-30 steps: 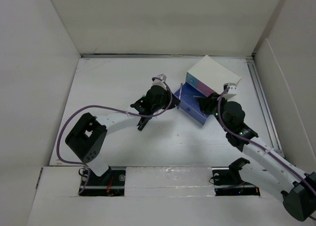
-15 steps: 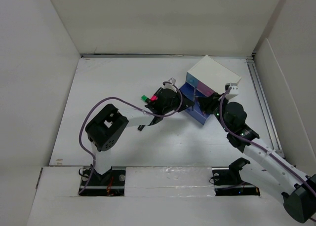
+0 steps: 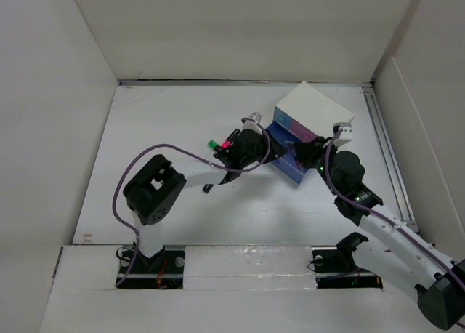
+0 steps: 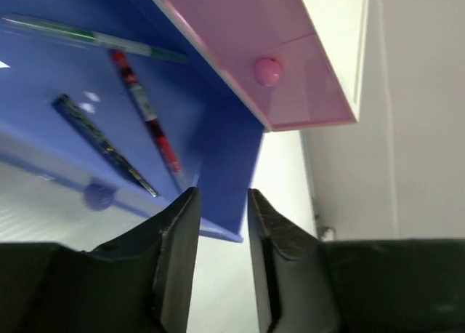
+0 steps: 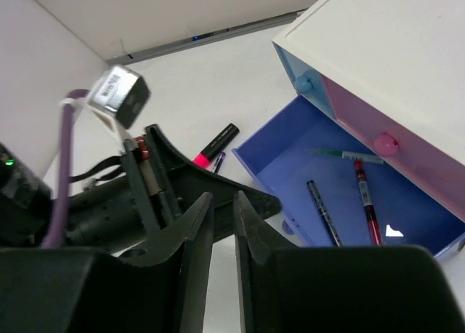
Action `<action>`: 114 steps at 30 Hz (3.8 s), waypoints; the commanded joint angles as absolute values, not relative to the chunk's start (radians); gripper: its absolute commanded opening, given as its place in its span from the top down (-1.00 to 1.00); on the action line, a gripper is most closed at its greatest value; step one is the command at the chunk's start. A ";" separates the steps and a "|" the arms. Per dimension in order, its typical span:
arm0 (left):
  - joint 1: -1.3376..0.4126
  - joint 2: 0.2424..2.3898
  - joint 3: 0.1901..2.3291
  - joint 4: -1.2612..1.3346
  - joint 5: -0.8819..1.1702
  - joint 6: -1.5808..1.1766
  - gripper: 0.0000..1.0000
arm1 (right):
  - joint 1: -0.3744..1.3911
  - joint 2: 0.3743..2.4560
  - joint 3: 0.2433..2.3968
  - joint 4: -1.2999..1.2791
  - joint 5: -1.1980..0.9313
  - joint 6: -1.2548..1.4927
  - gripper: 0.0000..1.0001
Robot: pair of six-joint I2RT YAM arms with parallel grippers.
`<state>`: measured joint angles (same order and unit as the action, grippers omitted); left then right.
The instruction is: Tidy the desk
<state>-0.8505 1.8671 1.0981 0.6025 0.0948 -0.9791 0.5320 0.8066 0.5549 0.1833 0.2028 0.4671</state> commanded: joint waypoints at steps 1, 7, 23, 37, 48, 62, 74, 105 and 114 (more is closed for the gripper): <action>-0.850 1.701 1.066 0.517 -0.033 -0.841 0.49 | 0.541 0.798 0.580 0.213 0.213 0.469 0.56; -0.764 1.533 0.930 0.298 -0.210 -0.689 0.69 | 0.541 0.818 0.584 0.213 0.193 0.468 1.00; -0.707 1.640 0.896 0.139 -0.270 -0.509 0.18 | 0.551 0.862 0.581 0.247 0.173 0.472 0.20; -0.692 1.733 0.949 0.156 -0.238 -0.448 0.24 | 0.551 0.934 0.591 0.276 0.152 0.472 0.20; -0.692 1.824 1.009 0.137 -0.239 -0.433 0.55 | 0.551 0.913 0.584 0.275 0.156 0.471 0.20; -0.741 1.778 1.014 0.098 -0.201 -0.436 1.00 | 0.551 0.887 0.581 0.267 0.172 0.468 0.20; -0.741 1.459 0.940 0.199 -0.058 -0.575 1.00 | 0.551 0.876 0.581 0.259 0.183 0.465 0.20; -0.890 1.879 1.178 0.683 0.166 -1.019 0.10 | 0.551 0.813 0.568 0.244 0.204 0.466 0.22; -0.856 1.711 1.071 0.568 0.011 -0.875 0.60 | 0.551 0.788 0.555 0.245 0.207 0.472 0.38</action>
